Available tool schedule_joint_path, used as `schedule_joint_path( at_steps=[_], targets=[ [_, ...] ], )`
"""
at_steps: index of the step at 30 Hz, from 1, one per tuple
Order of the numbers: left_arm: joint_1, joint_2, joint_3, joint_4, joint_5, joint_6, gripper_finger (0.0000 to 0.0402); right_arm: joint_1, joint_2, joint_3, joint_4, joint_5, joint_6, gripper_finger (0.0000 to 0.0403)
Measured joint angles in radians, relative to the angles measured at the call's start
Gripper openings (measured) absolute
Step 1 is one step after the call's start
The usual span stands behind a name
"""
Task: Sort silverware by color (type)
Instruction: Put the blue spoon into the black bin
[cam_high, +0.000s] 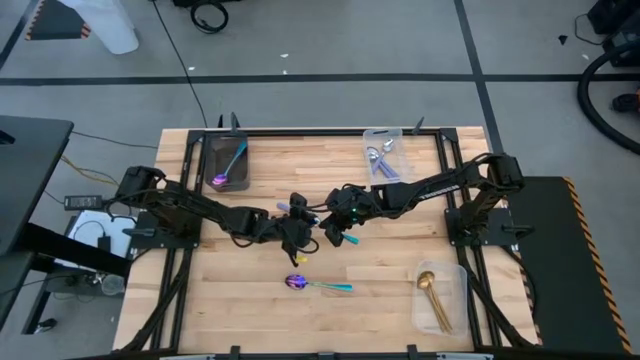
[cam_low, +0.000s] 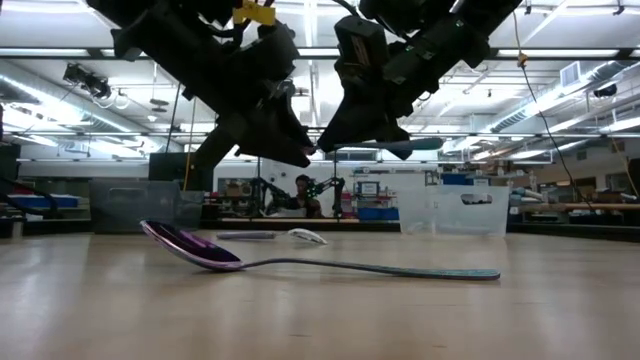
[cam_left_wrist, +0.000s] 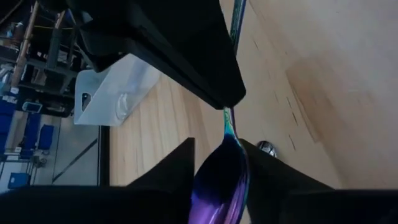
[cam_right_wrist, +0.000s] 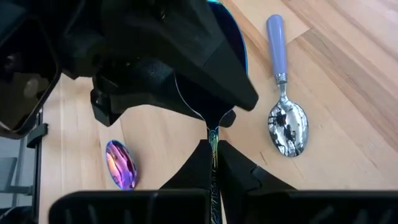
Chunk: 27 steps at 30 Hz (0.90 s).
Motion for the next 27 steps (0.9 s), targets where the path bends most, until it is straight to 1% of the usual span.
schedule_joint_path(
  at_steps=[9, 13, 19, 23, 27],
  targets=[
    [-0.002, 0.000, -0.001, -0.005, 0.034, 0.004, 0.0026, -0.001, 0.000, 0.000, 0.029, 0.015, -0.008, 0.0019],
    [0.000, -0.001, -0.001, -0.020, 0.029, -0.007, 0.0025, 0.000, 0.000, 0.000, 0.038, 0.028, -0.029, 0.0039],
    [0.000, -0.001, -0.001, -0.053, 0.032, -0.052, 0.0024, -0.010, -0.009, 0.000, 0.075, 0.027, -0.052, 0.0095],
    [0.000, -0.001, -0.001, -0.108, 0.031, -0.143, 0.0024, -0.029, -0.048, 0.000, 0.081, 0.044, -0.083, 0.0122],
    [0.000, -0.001, -0.001, -0.160, 0.027, -0.268, 0.0024, -0.042, -0.100, 0.000, 0.037, 0.103, -0.134, 0.0131]
  ],
)
